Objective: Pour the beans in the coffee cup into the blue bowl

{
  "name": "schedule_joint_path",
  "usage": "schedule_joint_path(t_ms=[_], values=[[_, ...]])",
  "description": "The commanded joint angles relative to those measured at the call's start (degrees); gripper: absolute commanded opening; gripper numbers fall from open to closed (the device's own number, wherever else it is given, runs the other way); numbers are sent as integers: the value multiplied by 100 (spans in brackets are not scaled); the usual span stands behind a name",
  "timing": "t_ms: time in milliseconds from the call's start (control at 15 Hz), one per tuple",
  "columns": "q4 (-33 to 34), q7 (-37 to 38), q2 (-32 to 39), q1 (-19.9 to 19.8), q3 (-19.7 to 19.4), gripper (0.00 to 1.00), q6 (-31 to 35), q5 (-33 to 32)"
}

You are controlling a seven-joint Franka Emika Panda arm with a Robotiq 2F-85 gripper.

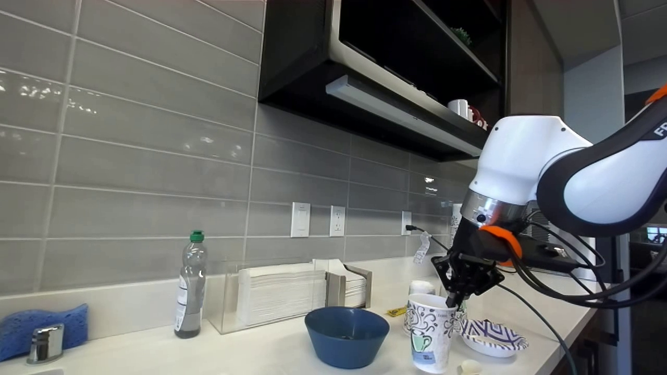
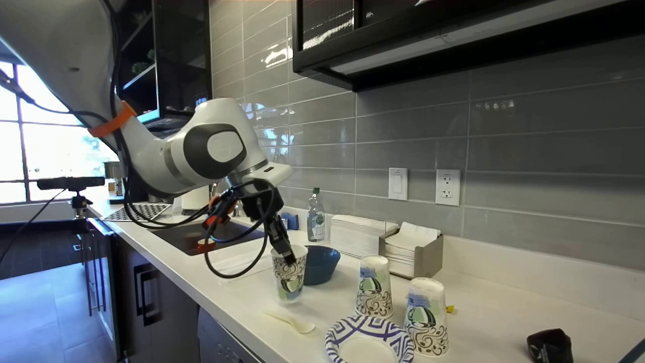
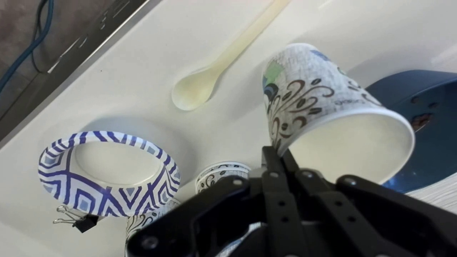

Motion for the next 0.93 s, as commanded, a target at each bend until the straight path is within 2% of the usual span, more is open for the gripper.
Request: schedule_joint_path(t_ms=[0, 133, 200, 267, 467, 867], values=[[-43, -225, 145, -71, 54, 1, 230, 323], [-37, -246, 184, -88, 72, 1, 228, 340], [-34, -308, 195, -60, 53, 8, 230, 366], [-29, -375, 208, 3, 6, 29, 248, 470], [-30, -429, 139, -80, 72, 38, 221, 426], [-32, -427, -246, -203, 129, 81, 123, 342]])
